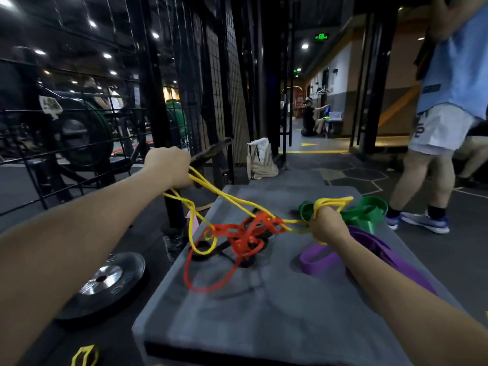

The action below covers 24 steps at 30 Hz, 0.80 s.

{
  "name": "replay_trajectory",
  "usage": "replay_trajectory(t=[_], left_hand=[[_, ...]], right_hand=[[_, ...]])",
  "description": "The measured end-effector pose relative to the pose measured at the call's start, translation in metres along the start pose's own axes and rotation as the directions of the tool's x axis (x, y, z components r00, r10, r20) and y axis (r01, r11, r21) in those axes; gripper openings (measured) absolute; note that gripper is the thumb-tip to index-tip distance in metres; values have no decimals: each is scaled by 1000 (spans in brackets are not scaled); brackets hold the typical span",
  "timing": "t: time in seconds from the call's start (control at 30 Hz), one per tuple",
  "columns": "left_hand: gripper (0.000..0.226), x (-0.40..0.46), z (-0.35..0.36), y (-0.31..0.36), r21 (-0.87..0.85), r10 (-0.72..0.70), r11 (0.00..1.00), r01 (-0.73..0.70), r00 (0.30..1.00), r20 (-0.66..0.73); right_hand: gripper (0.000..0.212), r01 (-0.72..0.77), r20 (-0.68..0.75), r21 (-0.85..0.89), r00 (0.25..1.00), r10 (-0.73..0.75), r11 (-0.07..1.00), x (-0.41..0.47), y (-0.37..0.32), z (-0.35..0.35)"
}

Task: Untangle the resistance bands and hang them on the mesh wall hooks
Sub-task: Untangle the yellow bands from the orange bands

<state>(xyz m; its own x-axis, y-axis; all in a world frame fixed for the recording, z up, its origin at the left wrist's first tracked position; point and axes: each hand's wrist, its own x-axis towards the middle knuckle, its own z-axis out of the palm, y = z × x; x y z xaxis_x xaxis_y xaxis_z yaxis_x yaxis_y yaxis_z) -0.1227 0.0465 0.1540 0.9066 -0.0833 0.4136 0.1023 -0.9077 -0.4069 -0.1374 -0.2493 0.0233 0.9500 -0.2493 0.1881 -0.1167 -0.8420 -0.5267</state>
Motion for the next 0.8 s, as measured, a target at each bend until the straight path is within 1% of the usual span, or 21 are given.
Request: replay_trajectory(t=[0.07, 0.1, 0.13, 0.17, 0.2, 0.23, 0.27, 0.3, 0.33, 0.37, 0.4, 0.43, 0.47, 0.5, 0.53, 0.57, 0.6, 0.63, 0.7, 0.77, 0.8], left_hand=[[13, -1, 4, -8, -2, -36, 999, 36, 998, -60], [8, 0, 9, -12, -96, -113, 990, 108, 992, -54], [6, -1, 13, -17, -265, -196, 945, 190, 981, 4], [7, -4, 15, -20, -479, -245, 833, 278, 961, 131], [13, -8, 18, -19, -682, -226, 620, 388, 921, 318], [26, -13, 19, -14, -789, -132, 326, 520, 852, 507], [42, -19, 22, -10, -781, -11, 75, 620, 784, 621], [56, -24, 22, -6, -737, 74, -68, 673, 740, 669], [65, -26, 23, -2, -709, 123, -114, 696, 718, 685], [67, -28, 23, 1, -706, 136, -94, 702, 712, 689], [65, -27, 24, 2, -727, 110, -15, 687, 723, 682], [61, -26, 23, 0, -748, 54, 112, 654, 748, 662], [56, -24, 23, -5, -751, -6, 276, 600, 783, 623], [52, -22, 23, -11, -720, -59, 460, 521, 826, 560], [49, -20, 22, -17, -632, -97, 648, 425, 869, 485], [46, -19, 21, -22, -518, -105, 789, 331, 903, 417], [43, -20, 20, -24, -445, -82, 858, 257, 923, 376], [39, -21, 19, -24, -443, -52, 867, 228, 926, 374], [31, -26, 21, -23, -573, -9, 774, 269, 910, 415], [24, -28, 24, -26, -731, -44, 599, 329, 924, 380], [22, -28, 26, -29, -816, -84, 461, 348, 933, 351]], right_hand=[[22, -23, 15, 11, 1000, 23, 1000, -1, 3, 6], [20, -26, 23, 24, 999, 25, 999, -3, 4, 8], [20, -17, 25, 29, 1000, 16, 999, -4, 4, 10], [24, -12, 22, 27, 1000, 12, 1000, -4, 4, 12], [29, -9, 20, 19, 1000, 8, 1000, -4, 3, 13], [33, -3, 24, 8, 1000, 3, 1000, -5, 3, 14], [35, 6, 32, -3, 999, -6, 1000, -6, 1, 14], [35, 10, 38, -7, 999, -10, 1000, -6, 0, 14], [35, 10, 38, -8, 999, -9, 1000, -6, -2, 14], [33, 5, 37, -9, 999, -4, 1000, -7, -2, 13], [30, 0, 27, -10, 1000, 1, 1000, -7, -2, 12], [28, -9, 16, -6, 1000, 9, 1000, -6, -1, 11], [26, -21, 9, 3, 1000, 21, 1000, -6, 1, 11], [27, -31, 6, 9, 999, 31, 999, -5, 3, 10], [28, -36, 4, 13, 999, 36, 999, -5, 5, 10], [27, -38, 1, 18, 999, 38, 999, -6, 6, 10], [26, -37, 0, 17, 999, 37, 999, -8, 7, 11], [25, -30, 1, 10, 1000, 30, 1000, -9, 7, 12], [29, -4, 0, -4, 1000, 4, 1000, -12, 7, 15], [33, 16, 3, -6, 1000, -16, 1000, -14, 5, 17], [33, 15, 4, -4, 1000, -15, 1000, -15, 4, 17]])
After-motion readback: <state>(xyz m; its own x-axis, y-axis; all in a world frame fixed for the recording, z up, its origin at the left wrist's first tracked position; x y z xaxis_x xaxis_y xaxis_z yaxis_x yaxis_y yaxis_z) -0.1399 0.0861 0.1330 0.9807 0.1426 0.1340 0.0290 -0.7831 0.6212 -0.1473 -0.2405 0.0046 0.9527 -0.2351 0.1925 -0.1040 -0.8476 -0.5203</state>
